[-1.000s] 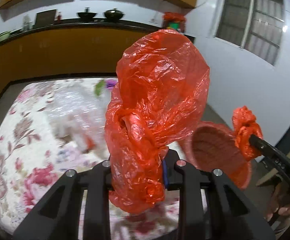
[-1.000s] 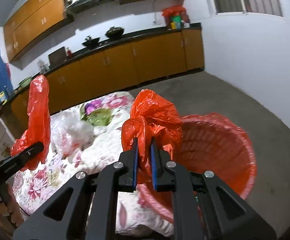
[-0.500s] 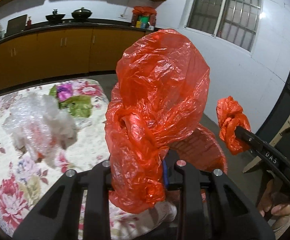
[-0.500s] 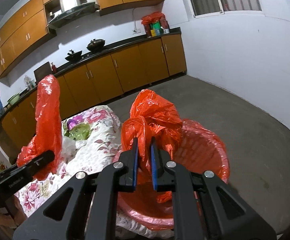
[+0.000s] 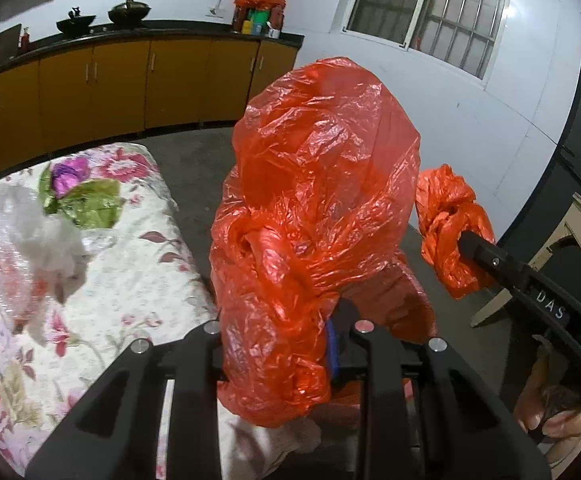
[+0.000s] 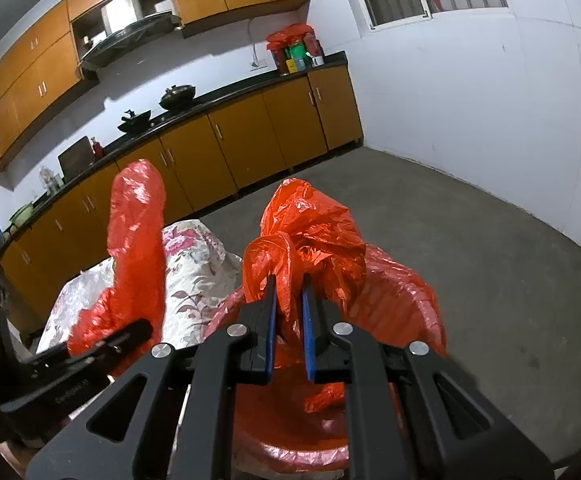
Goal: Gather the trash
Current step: 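Carry both red bags over the basket and open both tools to drop them, then grasp the bubble wrap with the left tool while the right tool grasps a clear bag, then carry the bubble wrap and clear bag to the basket and release both, then move both open tools back toward the table, then grasp the clear plastic bag with the left tool while the right tool grasps bubble wrap, then carry the clear bag and bubble wrap over the basket and open both tools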
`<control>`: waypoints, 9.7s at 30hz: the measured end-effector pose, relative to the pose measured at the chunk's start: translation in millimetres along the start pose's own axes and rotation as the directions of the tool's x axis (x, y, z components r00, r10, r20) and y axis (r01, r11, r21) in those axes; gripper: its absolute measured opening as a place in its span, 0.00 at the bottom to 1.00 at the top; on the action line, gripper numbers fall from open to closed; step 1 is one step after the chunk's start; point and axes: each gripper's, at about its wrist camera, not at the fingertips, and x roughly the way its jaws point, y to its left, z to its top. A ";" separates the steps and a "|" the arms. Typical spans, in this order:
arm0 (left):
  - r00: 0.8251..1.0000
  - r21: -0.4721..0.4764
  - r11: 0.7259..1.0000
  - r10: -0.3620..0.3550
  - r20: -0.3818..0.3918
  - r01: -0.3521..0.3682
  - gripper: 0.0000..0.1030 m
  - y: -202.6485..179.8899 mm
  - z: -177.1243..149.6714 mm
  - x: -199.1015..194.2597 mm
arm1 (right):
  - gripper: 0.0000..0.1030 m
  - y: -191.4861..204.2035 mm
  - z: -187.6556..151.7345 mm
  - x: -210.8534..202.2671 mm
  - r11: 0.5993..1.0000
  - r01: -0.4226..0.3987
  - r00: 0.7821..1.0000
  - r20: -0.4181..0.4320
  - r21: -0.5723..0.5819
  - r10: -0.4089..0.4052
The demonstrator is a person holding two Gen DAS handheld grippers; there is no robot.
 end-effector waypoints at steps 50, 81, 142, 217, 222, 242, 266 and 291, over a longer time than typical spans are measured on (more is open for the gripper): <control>0.812 -0.322 0.786 0.578 0.084 -0.527 0.69 207.4 -63.0 -131.8 | 0.68 187.8 -27.0 59.4 0.917 -0.291 0.954 -0.152 -0.273 0.257; 0.900 -0.378 0.846 0.431 0.069 -0.376 0.53 245.1 -41.0 -90.6 | 0.15 231.0 -52.8 134.4 0.904 -0.300 0.945 -0.223 -0.305 0.238; 0.983 0.108 0.993 0.036 0.179 -0.056 0.05 17.0 -14.5 -67.6 | 0.14 39.4 -5.0 4.1 0.996 -0.028 1.000 -0.015 -0.086 0.027; 0.815 -0.329 0.794 0.569 0.107 -0.511 0.60 241.8 -66.8 -122.6 | 0.58 210.3 -29.3 85.6 0.897 -0.351 0.929 -0.219 -0.267 0.299; 0.773 -0.377 0.749 0.623 0.119 -0.546 0.60 262.5 -74.1 -146.3 | 0.55 269.5 -37.7 117.8 0.852 -0.419 0.900 -0.269 -0.312 0.344; 0.752 -0.448 0.700 0.653 0.087 -0.556 0.60 315.1 -87.7 -160.3 | 0.18 351.6 -78.1 224.8 0.804 -0.472 0.844 -0.450 -0.362 0.293; 0.860 -0.344 0.818 0.508 0.055 -0.461 0.60 282.5 -33.7 -78.4 | 0.17 233.2 -16.7 136.3 0.897 -0.383 0.920 -0.175 -0.219 0.350; 0.881 -0.273 0.855 0.470 0.051 -0.441 0.14 249.2 -32.2 -97.7 | 0.17 171.3 -16.7 80.0 0.941 -0.283 0.958 -0.095 -0.188 0.269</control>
